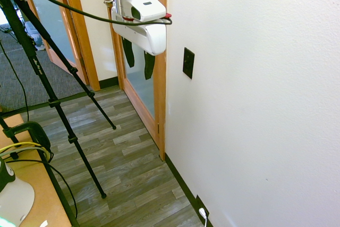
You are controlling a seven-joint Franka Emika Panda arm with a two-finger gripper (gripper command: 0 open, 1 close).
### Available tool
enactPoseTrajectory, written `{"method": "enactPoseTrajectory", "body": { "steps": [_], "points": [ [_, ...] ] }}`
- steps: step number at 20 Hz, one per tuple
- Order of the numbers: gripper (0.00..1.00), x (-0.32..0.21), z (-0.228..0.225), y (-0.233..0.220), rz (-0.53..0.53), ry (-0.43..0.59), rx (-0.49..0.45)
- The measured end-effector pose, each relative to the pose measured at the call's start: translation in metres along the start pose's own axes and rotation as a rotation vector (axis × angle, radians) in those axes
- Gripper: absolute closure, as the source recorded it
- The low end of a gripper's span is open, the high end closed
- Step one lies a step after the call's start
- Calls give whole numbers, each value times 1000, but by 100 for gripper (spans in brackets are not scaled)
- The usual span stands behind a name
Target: Turn off the light
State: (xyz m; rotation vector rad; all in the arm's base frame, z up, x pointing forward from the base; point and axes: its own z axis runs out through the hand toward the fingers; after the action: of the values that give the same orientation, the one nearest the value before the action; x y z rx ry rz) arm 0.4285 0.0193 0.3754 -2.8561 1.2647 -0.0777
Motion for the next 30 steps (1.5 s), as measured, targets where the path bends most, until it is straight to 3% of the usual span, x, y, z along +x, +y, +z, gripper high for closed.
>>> {"method": "enactPoseTrajectory", "body": {
  "steps": [2,5,10,13,18,19,24,30],
  "points": [
    [0,0,1,-1,-3,5,4],
    [0,2,3,-29,-26,80,91],
    [0,18,57,-73,15,188,153],
    [0,33,85,-93,50,284,255],
    [0,55,94,-116,80,398,383],
    [100,53,97,-122,80,408,391],
    [100,32,108,-148,87,451,408],
    [100,20,99,-142,113,500,432]
  ]
}}
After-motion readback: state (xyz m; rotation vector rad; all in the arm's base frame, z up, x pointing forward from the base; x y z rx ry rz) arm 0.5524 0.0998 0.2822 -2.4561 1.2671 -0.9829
